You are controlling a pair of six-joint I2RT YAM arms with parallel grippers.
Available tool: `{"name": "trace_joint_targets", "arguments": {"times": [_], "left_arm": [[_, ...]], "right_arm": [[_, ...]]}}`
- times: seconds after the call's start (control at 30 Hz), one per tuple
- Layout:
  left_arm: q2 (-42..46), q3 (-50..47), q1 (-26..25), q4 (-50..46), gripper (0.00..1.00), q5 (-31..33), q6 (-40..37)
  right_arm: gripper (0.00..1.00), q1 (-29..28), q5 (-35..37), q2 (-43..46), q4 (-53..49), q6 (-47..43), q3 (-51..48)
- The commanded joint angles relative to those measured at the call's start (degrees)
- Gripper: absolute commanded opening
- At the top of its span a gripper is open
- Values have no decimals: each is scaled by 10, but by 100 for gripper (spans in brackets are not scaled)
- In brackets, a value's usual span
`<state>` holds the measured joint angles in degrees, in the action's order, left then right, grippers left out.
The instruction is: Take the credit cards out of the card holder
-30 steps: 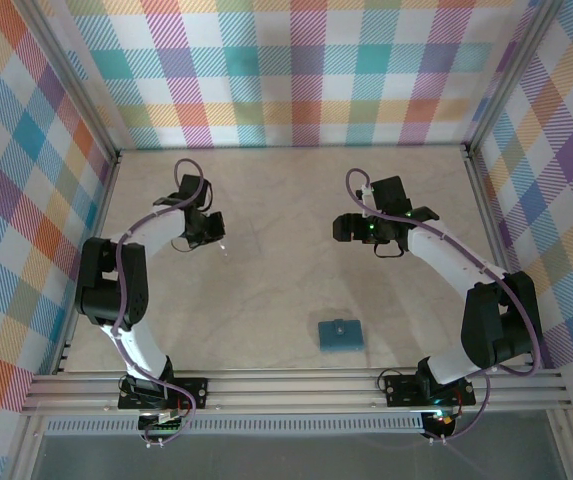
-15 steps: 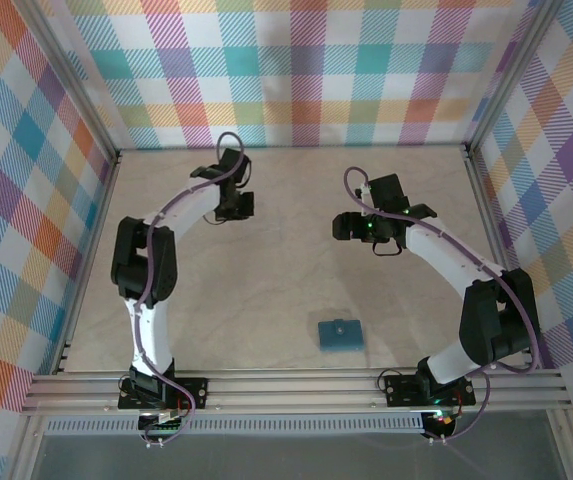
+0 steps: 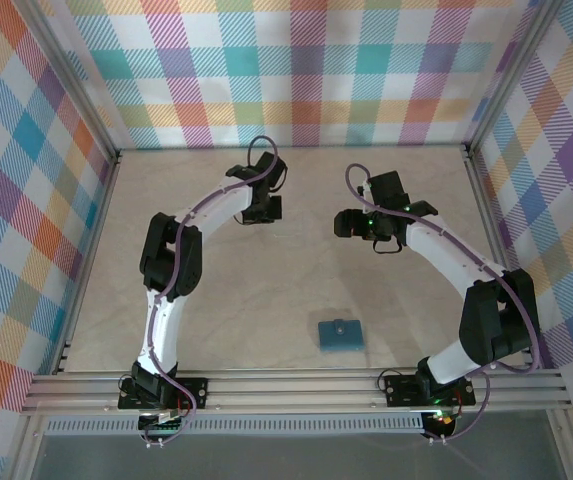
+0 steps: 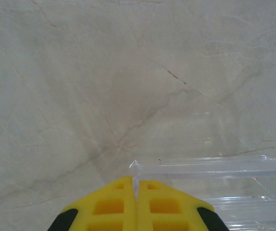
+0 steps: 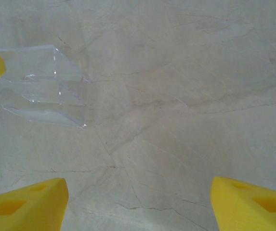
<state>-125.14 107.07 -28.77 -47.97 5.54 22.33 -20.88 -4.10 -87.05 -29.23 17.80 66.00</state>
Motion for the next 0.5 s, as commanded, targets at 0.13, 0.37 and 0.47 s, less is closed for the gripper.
{"name": "trace_joint_targets", "arguments": {"times": [0.13,0.37,0.47], "left_arm": [[-21,27,-10,-18,3,10,25],[-13,27,-12,-21,17,2,25],[1,31,-13,-23,20,1,22]], "right_arm": [[78,-4,3,-8,-19,9,13],[78,-4,0,-5,-34,10,20],[78,-5,-5,0,-46,11,24]]}}
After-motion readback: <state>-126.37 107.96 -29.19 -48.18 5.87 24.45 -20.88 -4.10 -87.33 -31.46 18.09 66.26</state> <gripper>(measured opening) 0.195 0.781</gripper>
